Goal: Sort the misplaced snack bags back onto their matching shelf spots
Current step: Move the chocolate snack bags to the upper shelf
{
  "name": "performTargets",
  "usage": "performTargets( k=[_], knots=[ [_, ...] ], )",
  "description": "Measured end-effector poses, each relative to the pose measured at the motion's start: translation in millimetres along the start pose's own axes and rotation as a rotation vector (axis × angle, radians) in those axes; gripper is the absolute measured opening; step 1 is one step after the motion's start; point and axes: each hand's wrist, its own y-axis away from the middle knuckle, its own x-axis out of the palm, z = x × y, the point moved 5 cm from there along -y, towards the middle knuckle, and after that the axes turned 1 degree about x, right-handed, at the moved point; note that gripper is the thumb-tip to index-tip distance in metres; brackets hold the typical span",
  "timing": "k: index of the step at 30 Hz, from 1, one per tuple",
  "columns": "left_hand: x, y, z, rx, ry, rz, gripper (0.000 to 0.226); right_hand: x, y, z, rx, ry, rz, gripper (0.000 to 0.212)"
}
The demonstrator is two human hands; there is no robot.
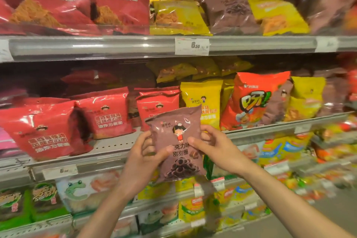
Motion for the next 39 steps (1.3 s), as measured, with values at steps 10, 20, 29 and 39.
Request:
performTargets(
  k=[10,20,29,39],
  knots=[
    [139.1,-24.4,-14.8,0.113,0.016,-0.010,0.040,-144.5,16.7,-11.6,-0.059,0.041,0.034,0.029],
    [242.1,-34.3,-22.6,0.085,-0.087,0.010,0.052,-247.0,33.9,-32.3,0.016,0.056,0.058,0.029],
    [256.3,-50.5,-55.1,0.211,-0.159,0.001,0.050,-274.5,34.9,-3.8,-0.117,0.178,-0.008,0.070],
    [232.7,-67.2,-122.6,0.378,-0.106,0.000,0.051,-275.9,26.2,85.3,-0.249,0.290,-0.061,0.048]
  ],
)
